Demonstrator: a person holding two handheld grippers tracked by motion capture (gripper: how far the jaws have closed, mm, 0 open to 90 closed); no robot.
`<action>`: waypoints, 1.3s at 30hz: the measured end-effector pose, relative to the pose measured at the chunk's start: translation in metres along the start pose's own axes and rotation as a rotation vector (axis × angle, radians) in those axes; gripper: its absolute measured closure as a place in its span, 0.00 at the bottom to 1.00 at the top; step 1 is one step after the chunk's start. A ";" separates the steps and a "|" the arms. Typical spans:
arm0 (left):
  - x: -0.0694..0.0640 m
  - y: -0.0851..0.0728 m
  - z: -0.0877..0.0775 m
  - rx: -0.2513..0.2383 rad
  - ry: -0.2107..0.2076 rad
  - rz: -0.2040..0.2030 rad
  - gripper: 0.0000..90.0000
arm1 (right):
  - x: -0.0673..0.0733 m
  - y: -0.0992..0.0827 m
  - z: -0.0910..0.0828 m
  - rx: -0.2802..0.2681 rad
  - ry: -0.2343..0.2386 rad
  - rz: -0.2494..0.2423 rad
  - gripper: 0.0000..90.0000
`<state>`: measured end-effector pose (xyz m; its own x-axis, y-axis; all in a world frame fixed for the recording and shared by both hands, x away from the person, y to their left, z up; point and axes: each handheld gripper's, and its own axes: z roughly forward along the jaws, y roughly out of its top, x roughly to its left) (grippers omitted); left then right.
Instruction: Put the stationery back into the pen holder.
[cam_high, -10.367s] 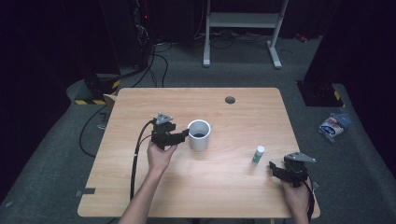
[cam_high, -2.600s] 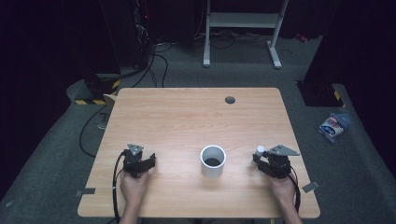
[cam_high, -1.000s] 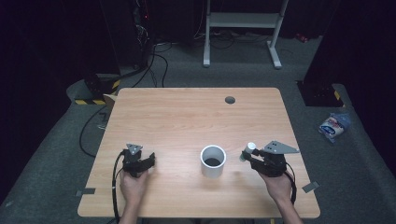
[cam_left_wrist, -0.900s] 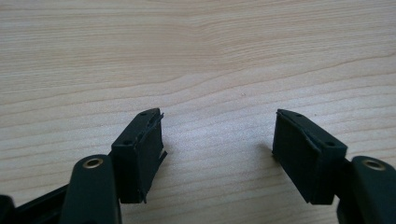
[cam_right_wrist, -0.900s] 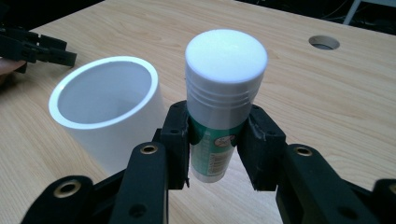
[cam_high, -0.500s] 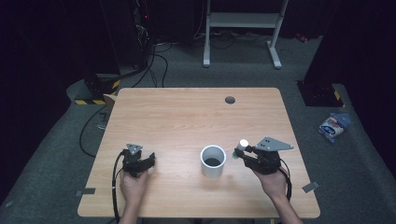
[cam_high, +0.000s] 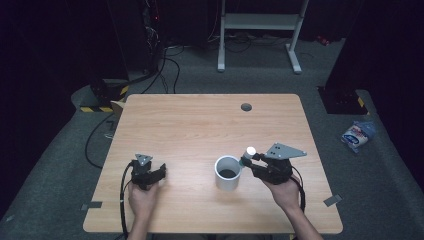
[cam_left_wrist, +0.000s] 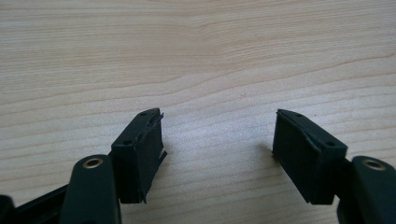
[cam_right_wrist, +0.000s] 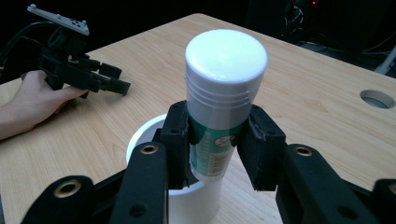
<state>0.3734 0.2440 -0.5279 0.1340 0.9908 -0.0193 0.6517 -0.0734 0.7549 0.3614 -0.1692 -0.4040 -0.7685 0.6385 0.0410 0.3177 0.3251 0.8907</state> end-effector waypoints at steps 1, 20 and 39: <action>0.000 0.000 0.000 0.000 0.000 0.000 0.37 | 0.001 0.001 0.001 -0.001 0.004 -0.004 0.72; 0.000 0.000 0.000 0.001 0.001 0.000 0.37 | 0.011 0.003 0.028 0.048 0.049 -0.021 0.72; 0.000 0.000 0.000 -0.002 -0.001 -0.004 0.37 | 0.017 -0.014 0.058 0.126 0.060 -0.024 0.72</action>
<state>0.3735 0.2441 -0.5280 0.1324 0.9909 -0.0232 0.6505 -0.0692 0.7563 0.3766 -0.1223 -0.4418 -0.8074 0.5878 0.0512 0.3633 0.4270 0.8281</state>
